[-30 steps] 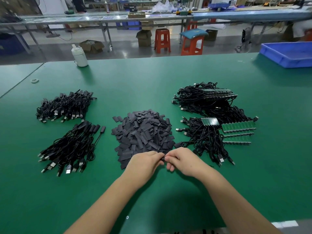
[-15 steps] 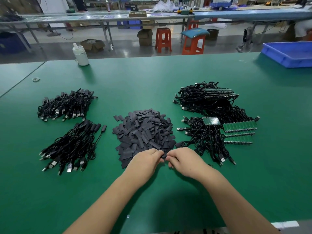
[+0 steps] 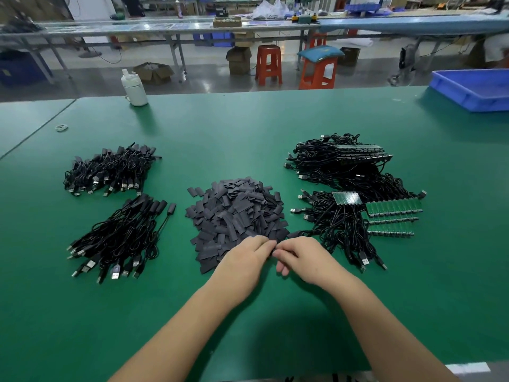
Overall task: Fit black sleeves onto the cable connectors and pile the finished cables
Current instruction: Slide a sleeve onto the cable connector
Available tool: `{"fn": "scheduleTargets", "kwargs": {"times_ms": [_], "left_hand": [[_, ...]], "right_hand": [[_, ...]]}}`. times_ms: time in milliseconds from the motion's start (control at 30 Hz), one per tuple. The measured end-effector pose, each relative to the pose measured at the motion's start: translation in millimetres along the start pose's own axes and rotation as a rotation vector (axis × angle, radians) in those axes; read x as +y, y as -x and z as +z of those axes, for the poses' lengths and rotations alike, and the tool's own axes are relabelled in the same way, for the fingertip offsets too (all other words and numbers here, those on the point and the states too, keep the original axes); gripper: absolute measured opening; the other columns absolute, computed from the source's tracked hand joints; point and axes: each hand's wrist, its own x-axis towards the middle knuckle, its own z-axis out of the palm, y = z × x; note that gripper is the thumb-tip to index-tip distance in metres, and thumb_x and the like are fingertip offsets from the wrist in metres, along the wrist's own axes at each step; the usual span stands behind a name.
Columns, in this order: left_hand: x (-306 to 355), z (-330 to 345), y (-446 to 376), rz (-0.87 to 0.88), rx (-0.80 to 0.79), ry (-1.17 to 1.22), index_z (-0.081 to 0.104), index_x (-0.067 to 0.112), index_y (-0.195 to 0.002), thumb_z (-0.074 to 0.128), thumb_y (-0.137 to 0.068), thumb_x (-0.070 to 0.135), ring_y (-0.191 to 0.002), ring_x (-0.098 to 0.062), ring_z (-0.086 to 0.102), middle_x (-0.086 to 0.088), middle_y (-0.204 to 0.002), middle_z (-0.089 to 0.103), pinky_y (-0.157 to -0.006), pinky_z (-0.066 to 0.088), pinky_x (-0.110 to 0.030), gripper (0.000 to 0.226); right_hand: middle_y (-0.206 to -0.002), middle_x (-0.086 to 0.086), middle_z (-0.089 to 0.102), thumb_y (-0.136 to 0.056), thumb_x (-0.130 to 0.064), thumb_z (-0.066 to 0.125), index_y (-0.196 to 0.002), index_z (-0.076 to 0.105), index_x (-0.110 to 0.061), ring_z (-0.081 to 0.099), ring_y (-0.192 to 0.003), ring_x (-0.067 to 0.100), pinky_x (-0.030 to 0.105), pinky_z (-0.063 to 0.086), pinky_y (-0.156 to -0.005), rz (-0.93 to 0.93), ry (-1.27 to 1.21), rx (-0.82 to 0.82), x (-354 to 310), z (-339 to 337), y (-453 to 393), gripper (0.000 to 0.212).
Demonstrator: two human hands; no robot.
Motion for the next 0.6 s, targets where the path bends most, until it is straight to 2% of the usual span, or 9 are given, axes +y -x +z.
{"fn": "scheduleTargets", "kwargs": {"times_ms": [33,100,167,200,267,333,467,600], "left_hand": [[1.3,-1.8,-1.6,-0.01,0.037,0.058,0.046,0.018,-0.142,0.055,-0.083,-0.003,-0.12,-0.015,0.05,-0.001,-0.136,0.05,-0.103,0.04,-0.021,0.063],[5.7,-7.7,-4.8,-0.149,0.141,0.284,0.037,0.023,-0.147,0.054,-0.09,0.0,-0.113,-0.001,0.052,0.006,-0.136,0.048,-0.101,0.033,-0.007,0.065],[9.3,-12.7,-7.2,-0.389,0.218,0.619,0.039,0.028,-0.145,0.056,-0.096,0.011,-0.099,0.001,0.06,0.015,-0.125,0.054,-0.093,0.043,-0.011,0.055],[11.9,-14.9,-8.3,-0.492,0.183,0.813,0.044,0.029,-0.141,0.056,-0.098,0.015,-0.098,0.001,0.063,0.015,-0.124,0.059,-0.094,0.047,-0.016,0.047],[18.8,-16.1,-7.9,-0.536,0.036,1.083,0.057,0.024,-0.131,0.054,-0.1,0.02,-0.108,-0.003,0.064,0.008,-0.122,0.068,-0.1,0.048,-0.026,0.031],[29.5,-15.9,-5.3,-0.5,-0.039,1.162,0.065,0.02,-0.123,0.053,-0.101,0.021,-0.109,-0.008,0.064,0.002,-0.118,0.071,-0.101,0.047,-0.027,0.025],[40.4,-14.2,-4.6,-0.547,0.022,1.235,0.068,0.01,-0.108,0.062,-0.095,0.013,-0.09,-0.014,0.061,-0.012,-0.101,0.072,-0.092,0.047,-0.029,0.015],[41.4,-21.3,-2.3,-0.539,0.053,1.252,0.069,0.006,-0.101,0.062,-0.095,0.012,-0.071,-0.017,0.065,-0.005,-0.078,0.069,-0.074,0.054,-0.025,0.011]], "right_hand": [[-0.074,-0.008,0.075,-0.101,-0.028,0.053,-0.083,0.07,-0.022,0.07,-0.066,0.005,0.021,0.049,-0.066,0.0,-0.057,0.008,-0.5,-0.9,0.6,0.025],[-0.075,-0.002,0.076,-0.101,-0.022,0.056,-0.085,0.07,-0.019,0.071,-0.066,0.011,0.021,0.05,-0.063,0.021,-0.269,0.041,-2.5,-3.2,1.9,0.021],[-0.079,0.006,0.076,-0.101,-0.015,0.057,-0.09,0.072,-0.011,0.071,-0.067,0.017,0.026,0.054,-0.069,0.038,-0.577,0.086,-6.1,-7.8,2.8,0.019],[-0.083,0.01,0.076,-0.1,-0.014,0.057,-0.093,0.072,-0.008,0.071,-0.07,0.018,0.026,0.057,-0.071,0.034,-0.712,0.106,-8.7,-10.7,3.3,0.018],[-0.09,0.014,0.077,-0.1,-0.016,0.057,-0.098,0.073,-0.005,0.073,-0.077,0.02,0.026,0.06,-0.074,0.007,-0.883,0.145,-15.5,-15.4,2.4,0.019],[-0.094,0.013,0.077,-0.1,-0.017,0.057,-0.1,0.072,-0.005,0.074,-0.082,0.021,0.027,0.061,-0.074,-0.006,-1.016,0.192,-23.3,-17.6,0.2,0.019],[-0.097,0.012,0.077,-0.099,-0.019,0.058,-0.101,0.072,-0.005,0.075,-0.089,0.022,0.023,0.059,-0.071,0.005,-1.177,0.28,-33.8,-16.4,-5.8,0.02],[-0.098,0.011,0.077,-0.098,-0.019,0.06,-0.102,0.073,-0.006,0.074,-0.092,0.02,0.023,0.059,-0.077,-0.003,-1.179,0.311,-33.8,-10.0,-8.5,0.018]]}}
